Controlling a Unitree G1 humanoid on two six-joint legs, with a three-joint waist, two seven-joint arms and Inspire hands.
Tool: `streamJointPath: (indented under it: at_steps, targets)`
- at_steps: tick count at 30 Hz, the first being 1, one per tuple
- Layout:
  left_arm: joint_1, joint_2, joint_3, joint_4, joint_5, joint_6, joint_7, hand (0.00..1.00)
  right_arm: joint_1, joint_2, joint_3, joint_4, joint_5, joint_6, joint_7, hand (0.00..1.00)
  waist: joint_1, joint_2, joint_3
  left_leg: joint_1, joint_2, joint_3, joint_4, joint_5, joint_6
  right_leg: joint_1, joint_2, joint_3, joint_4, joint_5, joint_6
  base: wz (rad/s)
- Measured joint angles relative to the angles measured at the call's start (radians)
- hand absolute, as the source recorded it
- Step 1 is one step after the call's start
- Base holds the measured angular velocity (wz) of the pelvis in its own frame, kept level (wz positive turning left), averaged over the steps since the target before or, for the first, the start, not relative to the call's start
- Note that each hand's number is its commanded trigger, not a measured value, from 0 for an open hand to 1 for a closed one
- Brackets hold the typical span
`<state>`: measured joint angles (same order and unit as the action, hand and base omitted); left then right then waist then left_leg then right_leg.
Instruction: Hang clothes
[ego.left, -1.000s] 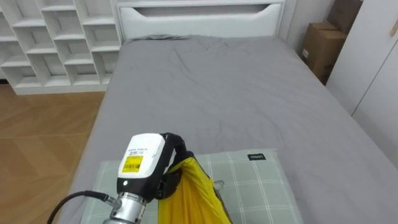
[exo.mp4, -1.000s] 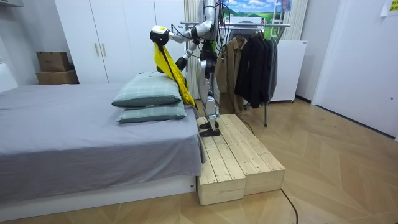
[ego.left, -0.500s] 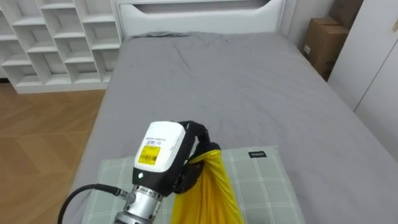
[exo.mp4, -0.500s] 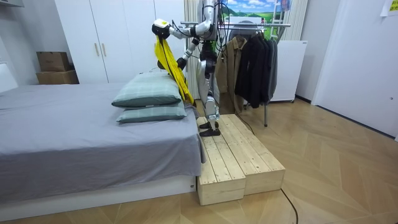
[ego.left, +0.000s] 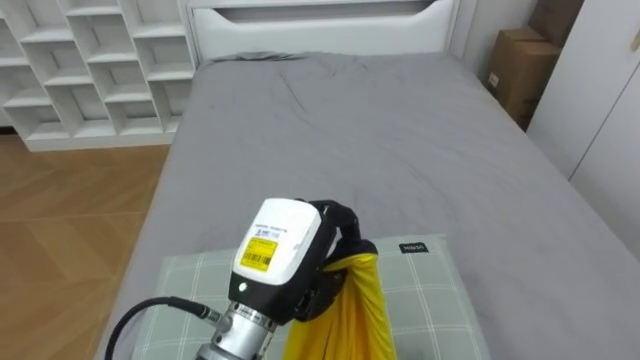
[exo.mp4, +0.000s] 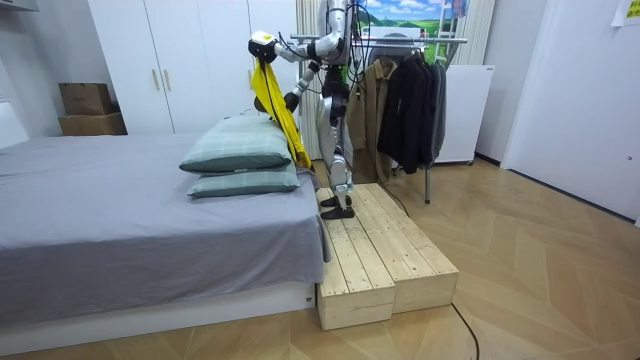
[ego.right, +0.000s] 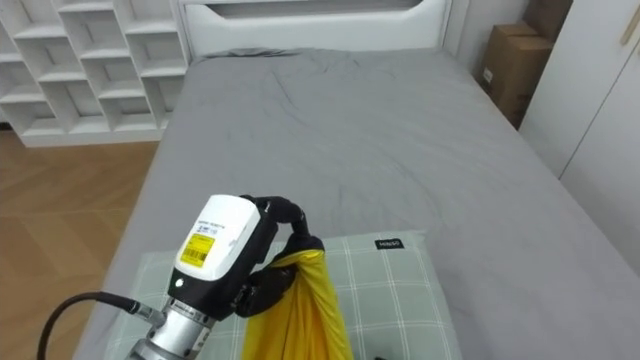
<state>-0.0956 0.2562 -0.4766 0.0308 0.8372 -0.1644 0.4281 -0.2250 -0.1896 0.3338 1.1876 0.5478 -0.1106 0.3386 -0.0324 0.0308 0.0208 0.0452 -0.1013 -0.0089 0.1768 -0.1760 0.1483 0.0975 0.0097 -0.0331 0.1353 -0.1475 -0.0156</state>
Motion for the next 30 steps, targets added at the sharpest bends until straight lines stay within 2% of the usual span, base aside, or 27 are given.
streamJointPath:
  at_steps: [7,12,13,14,15,23,30]
  targets:
    - [0.0,0.003,0.0,-0.008,0.001,-0.002,-0.002,1.0,0.0,0.0,0.001,-0.01,0.0,0.001,-0.001,0.0,0.0,-0.004,-0.0001,0.001,0.0,0.002,0.002,0.0,0.0,0.002,0.0,0.001,0.001,0.0,0.0,0.0]
    - [0.0,0.009,0.0,-0.021,0.001,-0.02,-0.004,1.0,-0.002,-0.001,0.019,-0.022,0.0,0.001,-0.008,0.0,0.003,-0.012,0.0011,0.012,0.0,0.005,0.002,0.0,0.0,0.012,0.0,0.003,0.001,0.0,0.0,0.0]
    - [0.0,0.009,0.0,-0.021,0.001,-0.022,-0.004,1.0,-0.002,0.0,0.02,-0.022,0.0,0.001,-0.009,0.11,0.003,-0.012,0.0016,0.014,0.0,0.005,0.002,0.0,0.0,0.014,0.0,0.003,0.0,0.0,0.0,0.0]
    - [0.0,0.009,0.0,-0.021,0.001,-0.026,-0.004,1.0,-0.002,0.0,0.023,-0.023,0.0,0.001,-0.01,0.27,0.003,-0.014,0.0021,0.017,0.0,0.005,0.001,0.0,0.0,0.017,0.0,0.003,0.001,0.0,0.0,0.0]
    - [0.0,0.009,0.0,-0.021,0.001,-0.031,-0.004,1.0,-0.004,-0.001,0.028,-0.027,0.0,0.001,-0.012,0.98,0.004,-0.015,0.0019,0.018,0.0,0.006,-0.001,0.0,0.0,0.017,0.0,0.003,0.001,0.0,0.0,0.0]
    - [0.0,0.012,0.0,-0.022,0.0,-0.042,-0.005,1.0,-0.006,-0.015,0.038,-0.079,0.001,0.001,-0.044,1.0,0.008,-0.021,0.003,0.018,0.001,0.01,-0.004,0.0,0.0,0.015,0.001,0.005,0.001,0.001,0.0,-0.01]
    - [-0.038,0.021,0.003,-0.022,0.0,-0.042,-0.004,1.0,-0.034,0.006,0.086,-0.141,0.001,-0.003,-0.041,1.0,0.017,-0.021,0.0031,0.02,0.001,0.006,-0.005,0.0,0.0,0.019,0.0,0.004,-0.003,0.001,0.0,0.02]
